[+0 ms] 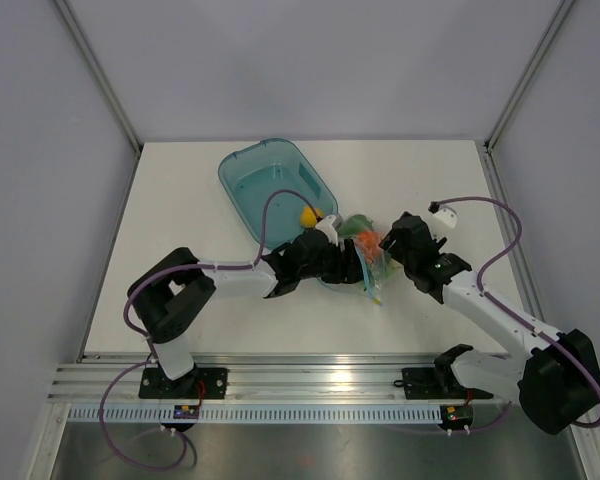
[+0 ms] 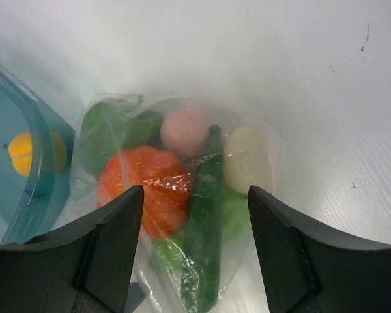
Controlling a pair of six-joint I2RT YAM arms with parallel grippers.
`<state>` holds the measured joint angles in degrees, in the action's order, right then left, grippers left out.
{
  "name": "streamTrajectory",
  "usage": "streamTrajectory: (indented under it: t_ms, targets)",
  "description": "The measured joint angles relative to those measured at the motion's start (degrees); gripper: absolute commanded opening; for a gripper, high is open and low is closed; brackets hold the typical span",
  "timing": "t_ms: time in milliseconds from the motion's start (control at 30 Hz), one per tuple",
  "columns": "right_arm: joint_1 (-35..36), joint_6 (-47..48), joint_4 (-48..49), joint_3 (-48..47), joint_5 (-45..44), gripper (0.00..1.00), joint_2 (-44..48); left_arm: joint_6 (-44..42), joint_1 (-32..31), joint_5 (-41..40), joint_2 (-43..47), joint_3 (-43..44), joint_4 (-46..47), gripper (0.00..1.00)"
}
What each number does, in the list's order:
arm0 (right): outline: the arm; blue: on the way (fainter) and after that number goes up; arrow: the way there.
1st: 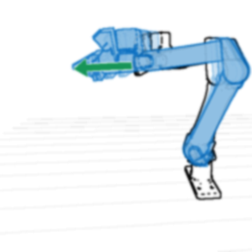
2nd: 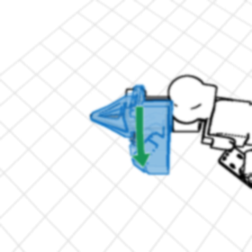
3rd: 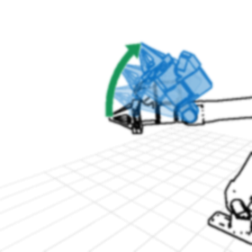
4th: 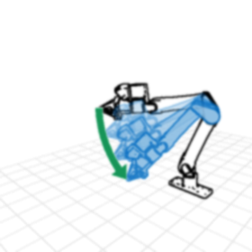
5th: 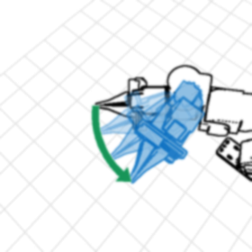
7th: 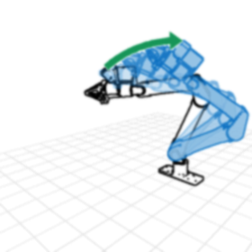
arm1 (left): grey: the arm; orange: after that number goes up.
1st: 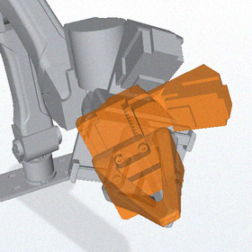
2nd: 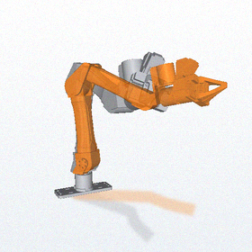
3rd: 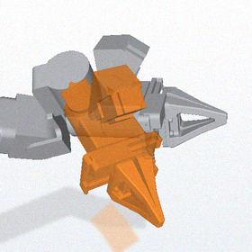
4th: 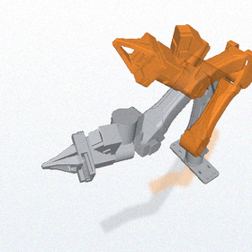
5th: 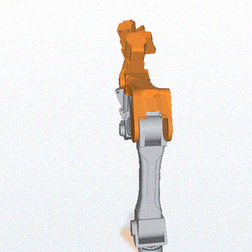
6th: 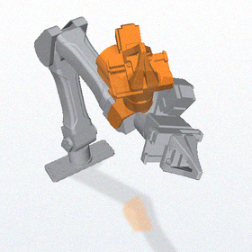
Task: Open the zip-top bag and remove the fake food
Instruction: Pick up the fake vegetable from the zipper food storage bag.
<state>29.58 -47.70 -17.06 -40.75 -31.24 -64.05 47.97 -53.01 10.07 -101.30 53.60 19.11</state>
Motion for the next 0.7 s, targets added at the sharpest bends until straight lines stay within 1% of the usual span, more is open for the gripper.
streamTrajectory:
  t_ms: [67, 133, 200, 333, 433, 467, 500, 567, 600, 667, 700]
  targets:
    - [-1.73, -0.44, 0.00, 0.50, 1.11, 0.72, -0.04, 0.00, 0.33, -0.33, 0.42, -0.72, 0.63, 0.68]
    - [-3.65, -0.76, 0.48, 1.22, 2.47, 0.76, -0.02, 0.02, 0.68, -0.70, 0.90, -1.75, 1.11, 0.68]
    - [-6.32, -1.11, 1.42, 2.45, 5.35, 0.77, -0.04, 0.07, 1.09, -0.92, 1.33, -2.82, 1.53, 0.68]
    - [-11.23, -1.64, 3.48, 3.93, 10.84, 0.78, -1.22, 0.09, 1.49, -1.18, 1.62, -3.61, 1.79, 0.68]
    - [-12.94, -1.81, 5.68, 4.07, 14.19, 0.76, -3.37, 0.31, 1.53, -1.27, 1.62, -3.61, 2.38, 0.68]
    - [-13.27, -1.84, 6.58, 4.07, 15.54, 0.74, -4.20, 0.37, 1.53, -1.27, 1.62, -3.61, 2.49, 0.68]
    - [-13.44, -1.84, 7.48, 4.07, 16.59, 0.65, -5.01, 0.46, 1.53, -1.27, 1.62, -3.61, 2.58, 0.68]
    - [-13.68, -1.81, 8.92, 4.07, 18.86, 0.55, -6.56, 0.55, 1.53, -1.27, 1.62, -3.61, 2.78, 0.68]
    - [-13.68, -1.99, 9.31, 4.09, 19.47, 0.46, -7.17, 0.55, 1.53, -1.27, 1.62, -3.61, 2.91, 0.68]
    - [-13.79, -2.29, 10.01, 4.17, 20.70, 0.38, -7.87, 0.59, 1.53, -1.27, 1.62, -3.61, 3.15, 0.68]
    - [-13.79, -2.49, 10.34, 4.26, 21.14, 0.33, -8.00, 0.63, 1.53, -1.27, 1.60, -3.61, 3.23, 0.67]
